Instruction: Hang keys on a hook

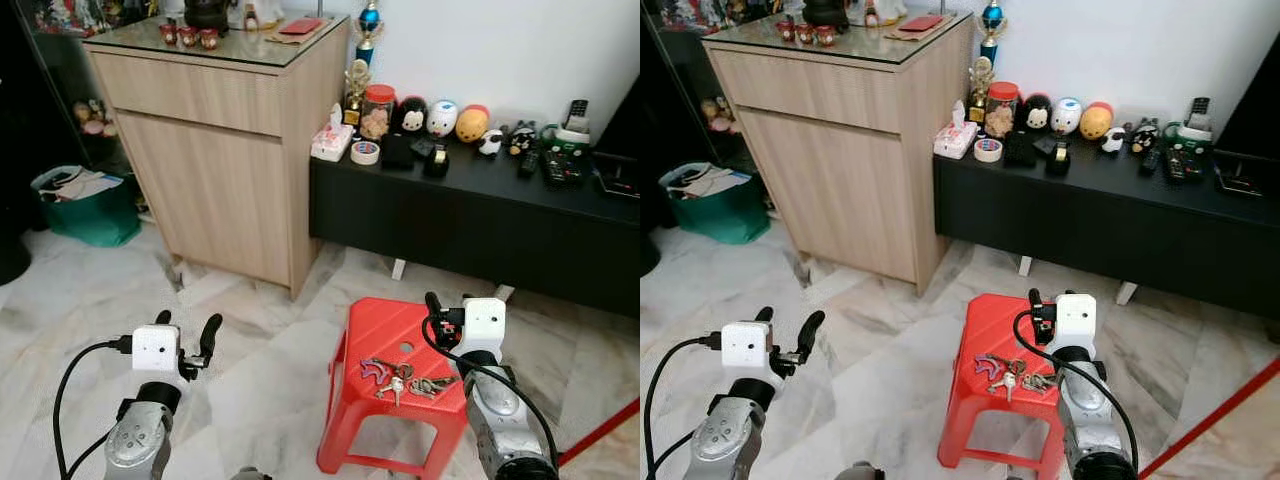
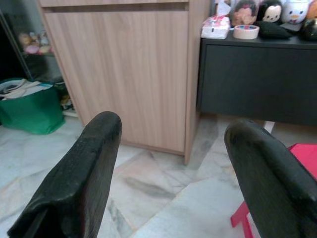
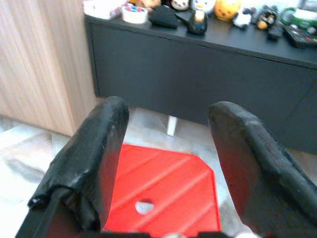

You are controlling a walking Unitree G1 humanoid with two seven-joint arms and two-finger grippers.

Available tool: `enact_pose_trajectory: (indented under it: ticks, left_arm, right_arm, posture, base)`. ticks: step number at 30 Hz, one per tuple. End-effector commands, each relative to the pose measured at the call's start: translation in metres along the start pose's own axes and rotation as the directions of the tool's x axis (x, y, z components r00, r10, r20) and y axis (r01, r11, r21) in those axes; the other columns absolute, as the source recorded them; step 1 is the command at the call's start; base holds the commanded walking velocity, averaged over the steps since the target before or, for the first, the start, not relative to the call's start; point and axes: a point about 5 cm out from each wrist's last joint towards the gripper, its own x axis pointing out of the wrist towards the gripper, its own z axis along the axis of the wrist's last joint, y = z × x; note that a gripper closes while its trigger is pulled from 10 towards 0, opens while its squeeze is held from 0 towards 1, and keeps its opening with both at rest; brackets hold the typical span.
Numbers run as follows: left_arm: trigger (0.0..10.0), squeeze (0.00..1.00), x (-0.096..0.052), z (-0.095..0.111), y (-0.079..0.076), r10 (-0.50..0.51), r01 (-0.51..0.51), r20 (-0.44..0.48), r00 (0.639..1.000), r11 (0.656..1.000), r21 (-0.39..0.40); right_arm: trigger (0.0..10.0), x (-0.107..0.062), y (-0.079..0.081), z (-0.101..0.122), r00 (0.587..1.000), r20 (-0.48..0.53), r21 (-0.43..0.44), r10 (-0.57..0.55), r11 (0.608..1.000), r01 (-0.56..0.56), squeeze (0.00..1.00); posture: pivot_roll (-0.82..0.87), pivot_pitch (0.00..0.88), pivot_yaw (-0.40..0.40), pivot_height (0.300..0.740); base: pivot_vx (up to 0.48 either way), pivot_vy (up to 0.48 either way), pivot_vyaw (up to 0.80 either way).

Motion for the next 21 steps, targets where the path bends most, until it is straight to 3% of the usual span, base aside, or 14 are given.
enact_pose_trajectory:
  ticks: [1,6,21]
  left_arm:
    - [10.0,0.00,0.0000,0.0013,-0.0014,0.000,0.000,0.004,1.000,1.000,-0.010]
    - [10.0,0.00,-0.0002,0.0016,-0.0014,0.003,-0.003,0.004,1.000,1.000,-0.012]
    - [10.0,0.00,-0.0007,-0.0014,-0.0030,-0.010,0.010,-0.022,1.000,1.000,-0.019]
  right_arm:
    - [10.0,0.0026,-0.0034,0.0025,1.000,-0.005,-0.008,-0.008,1.000,0.008,0.00]
    - [10.0,0.0026,-0.0030,0.0048,1.000,0.014,-0.011,-0.003,1.000,0.004,0.00]
    - [10.0,0.0008,-0.0026,0.0004,1.000,-0.006,-0.017,0.001,1.000,-0.001,0.00]
  posture:
    - [0.08,0.000,-0.039,0.662]
    - [0.08,0.000,-0.040,0.638]
    - [0.08,0.000,-0.034,0.638]
  base:
    - [0.000,0.000,0.00]
    - [0.000,0.000,0.00]
    - [0.000,0.000,0.00]
